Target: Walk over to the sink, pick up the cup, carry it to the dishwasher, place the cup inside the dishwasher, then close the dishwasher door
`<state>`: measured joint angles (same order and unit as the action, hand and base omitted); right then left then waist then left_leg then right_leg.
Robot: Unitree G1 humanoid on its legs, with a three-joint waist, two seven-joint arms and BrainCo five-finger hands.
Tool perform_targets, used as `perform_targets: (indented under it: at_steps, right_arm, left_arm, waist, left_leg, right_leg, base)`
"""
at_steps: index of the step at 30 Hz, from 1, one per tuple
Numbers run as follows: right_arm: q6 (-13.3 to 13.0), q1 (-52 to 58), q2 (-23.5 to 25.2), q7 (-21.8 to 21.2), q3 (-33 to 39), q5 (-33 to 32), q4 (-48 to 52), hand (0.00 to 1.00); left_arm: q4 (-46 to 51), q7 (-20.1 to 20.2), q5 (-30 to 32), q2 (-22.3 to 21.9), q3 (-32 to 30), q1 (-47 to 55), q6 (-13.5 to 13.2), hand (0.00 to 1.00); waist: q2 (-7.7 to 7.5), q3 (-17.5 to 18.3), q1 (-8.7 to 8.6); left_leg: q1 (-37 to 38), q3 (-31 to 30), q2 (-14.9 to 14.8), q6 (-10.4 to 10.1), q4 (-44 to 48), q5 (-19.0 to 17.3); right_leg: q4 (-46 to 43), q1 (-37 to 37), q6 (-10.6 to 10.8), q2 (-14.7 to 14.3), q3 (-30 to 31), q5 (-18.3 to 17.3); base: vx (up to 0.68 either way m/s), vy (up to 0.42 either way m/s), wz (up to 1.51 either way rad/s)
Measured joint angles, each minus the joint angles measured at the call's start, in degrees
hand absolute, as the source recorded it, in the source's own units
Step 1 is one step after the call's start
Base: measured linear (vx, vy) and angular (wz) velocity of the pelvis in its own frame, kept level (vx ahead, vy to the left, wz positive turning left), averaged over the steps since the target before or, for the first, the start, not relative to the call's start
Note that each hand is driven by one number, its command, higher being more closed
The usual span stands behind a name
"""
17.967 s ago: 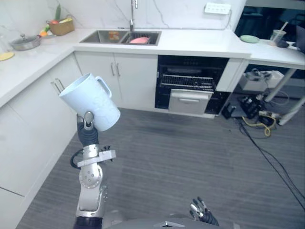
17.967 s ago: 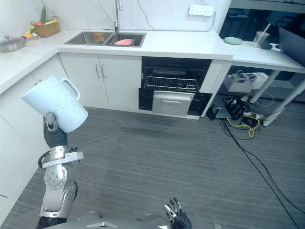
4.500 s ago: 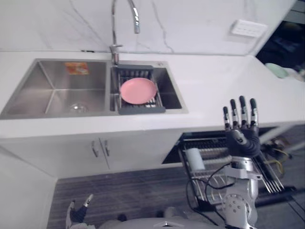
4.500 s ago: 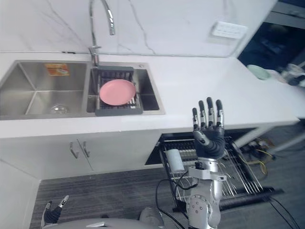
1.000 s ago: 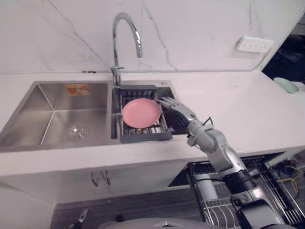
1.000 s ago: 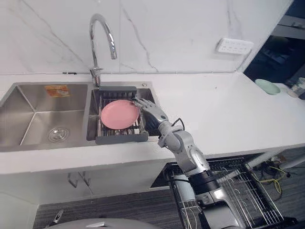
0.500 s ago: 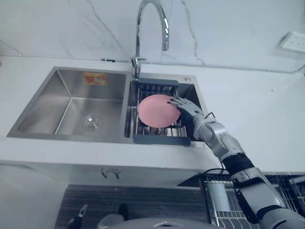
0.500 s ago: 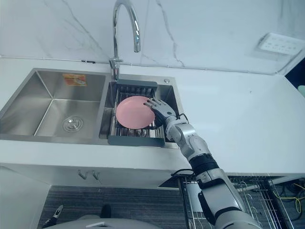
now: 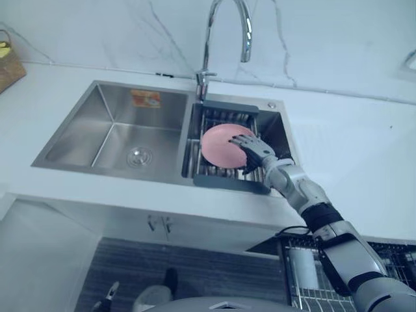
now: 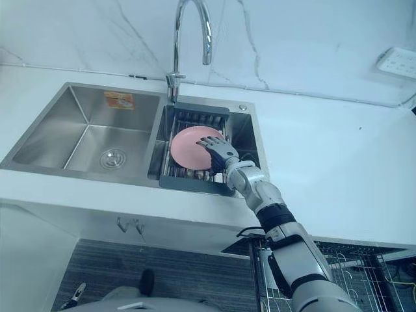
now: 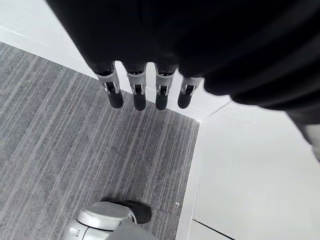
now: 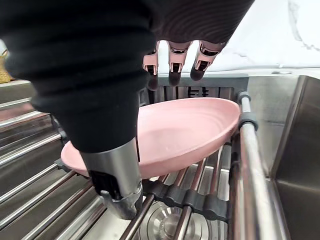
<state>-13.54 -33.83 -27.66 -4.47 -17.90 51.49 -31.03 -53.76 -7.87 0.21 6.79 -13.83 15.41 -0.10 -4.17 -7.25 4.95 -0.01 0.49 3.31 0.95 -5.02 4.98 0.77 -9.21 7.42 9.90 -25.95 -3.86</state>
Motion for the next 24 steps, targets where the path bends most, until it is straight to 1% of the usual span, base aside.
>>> perform_targets:
  at_steps: [1, 2, 4, 5, 9, 15, 16, 18, 19, 23, 24]
  right_arm:
    - [-0.2, 0.0, 0.0, 0.0, 0.0, -0.1, -0.2, 0.0]
    - [-0.4, 0.0, 0.0, -0.1, 0.0, -0.4, -0.7, 0.0]
    - [-0.5, 0.1, 0.0, -0.2, 0.0, -0.4, -1.7, 0.0]
    - [-0.5, 0.1, 0.0, -0.2, 0.0, -0.4, -1.8, 0.0]
    - [-0.5, 0.1, 0.0, -0.1, 0.0, -0.4, -2.9, 0.0]
    - [-0.4, 0.1, 0.0, 0.0, -0.3, -0.1, -3.7, 0.0]
    - [-0.2, 0.1, 0.0, 0.0, -0.6, 0.1, -3.7, 1.0]
    - [-0.2, 0.0, 0.0, 0.4, -1.3, 0.7, -3.7, 1.0]
    - [0.0, 0.1, 0.0, 1.4, -1.7, 1.4, -3.7, 1.0]
    - [0.8, 0.2, 0.0, 2.8, -2.2, 5.1, -3.5, 1.0]
    - [1.2, 0.2, 0.0, 4.2, -2.1, 6.0, -3.5, 1.0]
  left_arm:
    - [0.2, 0.0, 0.0, 0.0, -0.1, 0.1, 0.0, 0.0]
    - [0.6, 0.0, 0.0, 0.1, -0.1, 0.0, 0.0, 0.0]
    - [1.5, 0.0, 0.0, 0.1, -0.1, 0.0, 0.0, 0.0]
    - [1.5, 0.1, 0.0, 0.1, -0.1, 0.0, -0.1, 0.0]
    - [1.6, 0.7, -0.1, 0.2, 0.1, 0.0, -0.1, 0.0]
    - [1.5, 0.8, -0.1, 0.3, 0.4, 0.1, -0.1, 0.0]
    - [1.5, 0.8, -0.1, 0.3, 0.4, 0.1, -0.1, 0.0]
    - [1.5, 0.8, -0.1, 0.5, 0.5, 0.1, -0.1, 0.0]
    - [1.5, 0.8, -0.1, 0.6, 0.5, 0.1, -0.1, 0.0]
    - [1.5, 0.8, -0.2, 1.1, 0.5, 0.2, -0.1, 0.0]
    - [1.5, 0.8, -0.2, 1.1, 0.5, 0.2, -0.1, 0.0]
  waist:
    - [-0.08, 0.0, 0.22]
    - [-0.33, -0.2, 0.84]
    - [-0.64, -0.3, 1.23]
    - [-0.69, -0.4, 1.29]
    - [-0.71, -0.4, 1.06]
    - [-0.66, -0.4, 1.33]
    - [-0.65, -0.4, 1.34]
    - [-0.62, -0.4, 1.38]
    - [-0.51, -0.5, 1.34]
    - [-0.51, -0.6, 1.36]
    - [-0.6, -0.5, 1.47]
  left_leg:
    - [0.0, 0.1, 0.0, -0.1, 0.0, 0.0]
    - [0.0, 0.2, 0.1, 0.0, 0.0, 0.1]
    - [0.0, 0.2, 0.3, 0.3, 0.0, 0.2]
    - [-0.1, 0.1, 0.4, 0.5, 0.0, 0.4]
    - [0.2, -0.4, 0.6, 0.5, 0.0, 0.4]
    - [0.4, -0.4, 0.3, 0.3, 0.0, 0.4]
    - [0.4, -0.4, 0.3, 0.3, 0.0, 0.4]
    - [0.4, -0.4, 0.3, -0.1, 0.0, 0.2]
    - [0.4, -0.4, 0.3, -0.1, 0.0, 0.2]
    - [0.0, 0.2, 0.0, 0.1, 0.0, 0.1]
    - [-0.1, 0.7, -0.1, 0.2, 0.0, 0.0]
  right_leg:
    - [0.0, 0.0, -0.1, 0.0, 0.0, 0.1]
    - [0.0, -0.1, 0.0, 0.1, 0.0, 0.0]
    - [0.0, -0.1, 0.4, 0.1, -0.2, 0.2]
    - [0.0, -0.1, 0.5, 0.1, -0.2, 0.2]
    - [-0.2, -0.5, 0.5, 0.2, -0.4, 0.2]
    - [-0.6, -0.6, 0.4, 0.0, -0.6, 0.2]
    - [-0.6, -0.6, 0.4, 0.0, -0.6, 0.1]
    - [-0.7, -0.5, 0.3, 0.1, -0.7, -0.3]
    - [-1.2, -0.4, -0.2, 0.2, -0.8, -0.9]
    - [-1.2, 0.0, 0.3, 0.4, -1.1, -1.5]
    - [-1.2, 0.2, 0.3, 0.4, -1.0, -1.6]
  base:
    - [0.06, -0.003, 0.04]
    - [0.06, -0.007, 0.0]
    - [0.09, -0.02, 0.04]
    - [0.11, -0.036, 0.05]
    - [0.08, -0.031, 0.06]
    - [-0.01, -0.027, 0.01]
    - [-0.08, -0.024, -0.03]
    - [-0.09, -0.014, 0.0]
    - [-0.08, -0.008, 0.04]
    - [-0.05, -0.004, 0.09]
    - [0.0, 0.0, 0.0]
